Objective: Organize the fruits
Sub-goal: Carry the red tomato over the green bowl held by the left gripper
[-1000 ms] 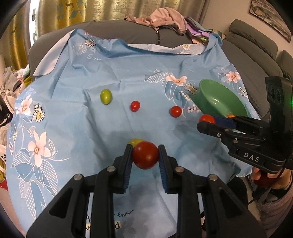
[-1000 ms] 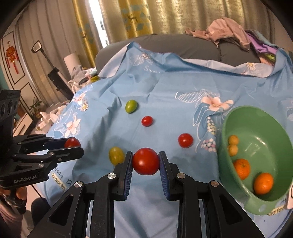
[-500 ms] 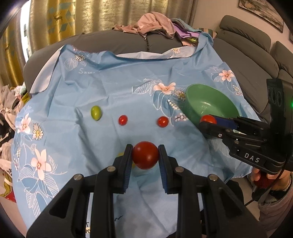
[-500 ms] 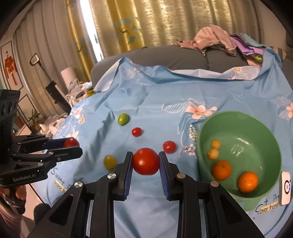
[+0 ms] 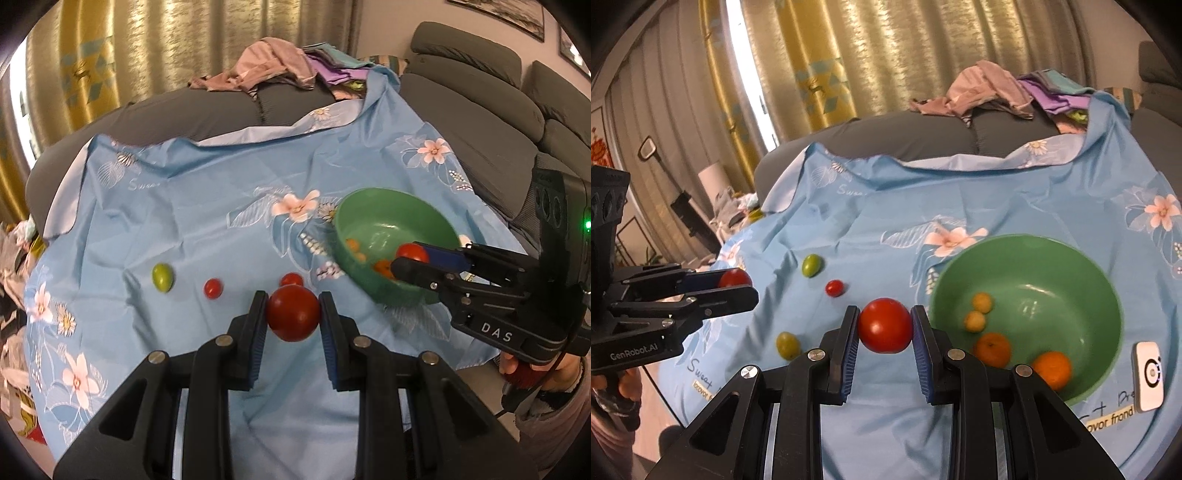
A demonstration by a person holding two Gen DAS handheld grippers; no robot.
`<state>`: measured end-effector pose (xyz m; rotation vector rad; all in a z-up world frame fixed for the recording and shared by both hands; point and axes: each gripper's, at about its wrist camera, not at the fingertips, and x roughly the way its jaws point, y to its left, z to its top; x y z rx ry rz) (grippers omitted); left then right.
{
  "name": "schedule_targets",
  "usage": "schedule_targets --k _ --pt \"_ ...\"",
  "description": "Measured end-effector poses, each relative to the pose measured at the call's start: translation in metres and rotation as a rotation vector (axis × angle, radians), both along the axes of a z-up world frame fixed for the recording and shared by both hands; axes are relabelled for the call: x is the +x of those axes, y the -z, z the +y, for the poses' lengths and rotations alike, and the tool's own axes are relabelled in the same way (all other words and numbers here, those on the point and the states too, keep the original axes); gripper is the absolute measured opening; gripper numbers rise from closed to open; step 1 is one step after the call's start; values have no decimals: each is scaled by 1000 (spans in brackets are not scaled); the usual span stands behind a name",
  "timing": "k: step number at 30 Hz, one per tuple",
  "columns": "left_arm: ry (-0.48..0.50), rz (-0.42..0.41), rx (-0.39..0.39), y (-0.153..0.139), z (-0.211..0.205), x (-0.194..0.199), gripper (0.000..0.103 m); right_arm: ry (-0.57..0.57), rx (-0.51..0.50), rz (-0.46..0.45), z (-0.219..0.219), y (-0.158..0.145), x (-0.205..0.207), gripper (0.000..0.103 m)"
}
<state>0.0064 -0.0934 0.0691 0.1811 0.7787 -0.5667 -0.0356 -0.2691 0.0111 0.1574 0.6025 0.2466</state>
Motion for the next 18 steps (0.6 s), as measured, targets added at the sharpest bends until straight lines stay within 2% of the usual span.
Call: schedule_targets --k 18 --pt "114 -19 31 -7 -66 14 27 94 35 -19 -52 -2 -4 30"
